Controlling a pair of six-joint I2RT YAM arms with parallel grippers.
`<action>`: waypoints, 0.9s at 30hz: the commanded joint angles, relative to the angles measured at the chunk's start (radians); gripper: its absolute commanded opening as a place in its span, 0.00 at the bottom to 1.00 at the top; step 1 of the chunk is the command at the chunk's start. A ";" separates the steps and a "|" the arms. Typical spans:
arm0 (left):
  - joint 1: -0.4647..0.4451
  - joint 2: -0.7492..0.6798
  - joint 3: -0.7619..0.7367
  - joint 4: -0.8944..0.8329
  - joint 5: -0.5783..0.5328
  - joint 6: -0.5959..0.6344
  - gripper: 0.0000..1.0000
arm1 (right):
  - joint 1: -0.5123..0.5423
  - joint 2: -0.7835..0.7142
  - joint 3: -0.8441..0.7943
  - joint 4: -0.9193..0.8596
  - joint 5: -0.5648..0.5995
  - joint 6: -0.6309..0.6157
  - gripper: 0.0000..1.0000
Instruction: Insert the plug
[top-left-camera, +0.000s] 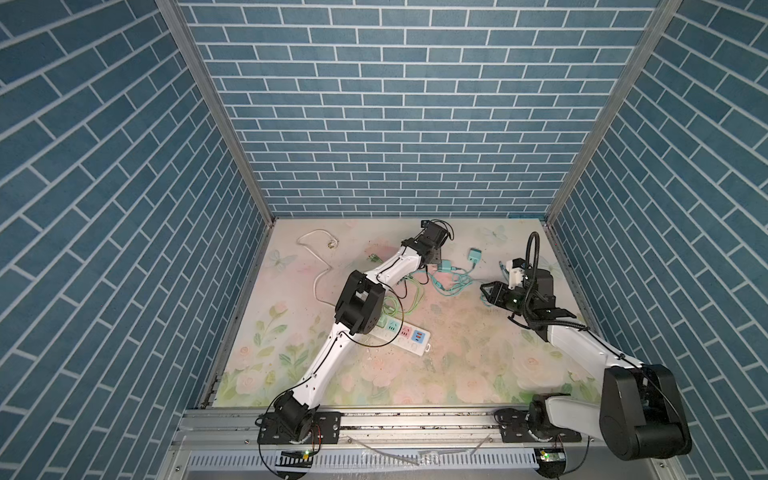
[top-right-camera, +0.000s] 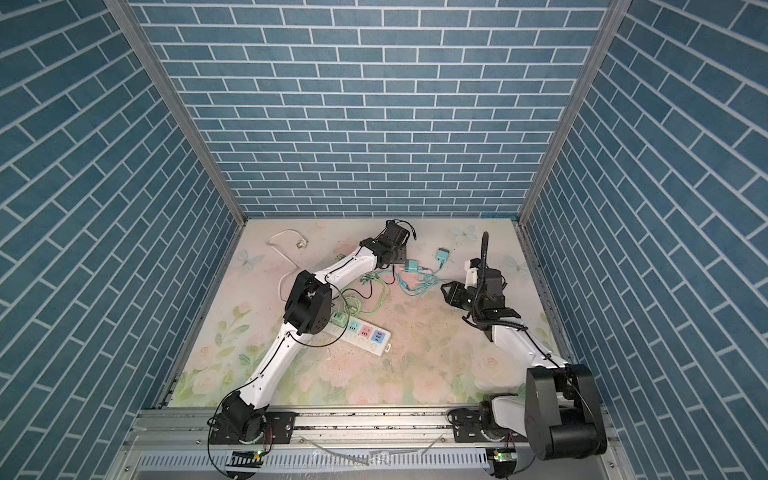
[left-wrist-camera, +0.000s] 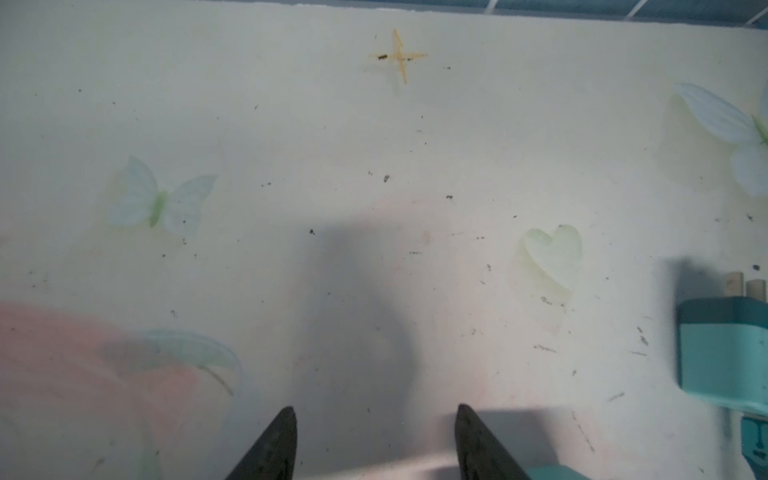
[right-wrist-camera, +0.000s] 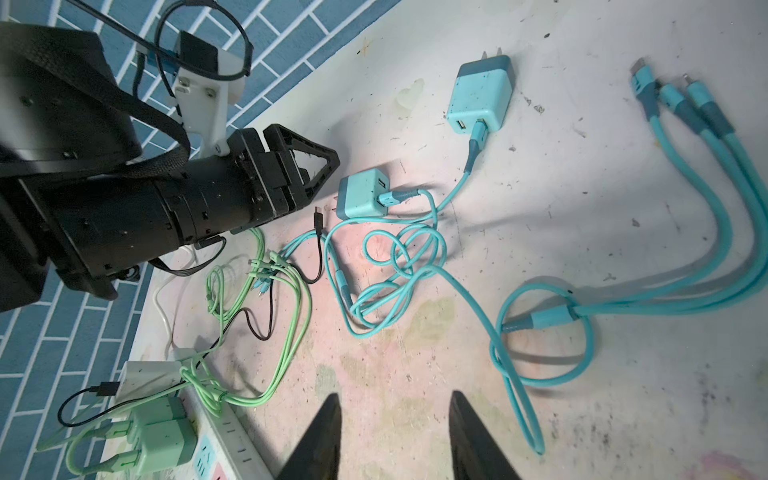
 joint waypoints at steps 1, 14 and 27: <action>-0.004 0.011 0.010 -0.072 0.019 0.012 0.62 | 0.002 0.001 -0.008 0.030 -0.020 -0.003 0.42; -0.023 -0.115 -0.254 -0.027 0.118 0.052 0.56 | 0.001 -0.021 -0.027 0.012 -0.009 -0.025 0.43; -0.099 -0.347 -0.620 0.088 0.152 0.061 0.55 | -0.001 -0.022 -0.017 -0.026 -0.002 -0.064 0.43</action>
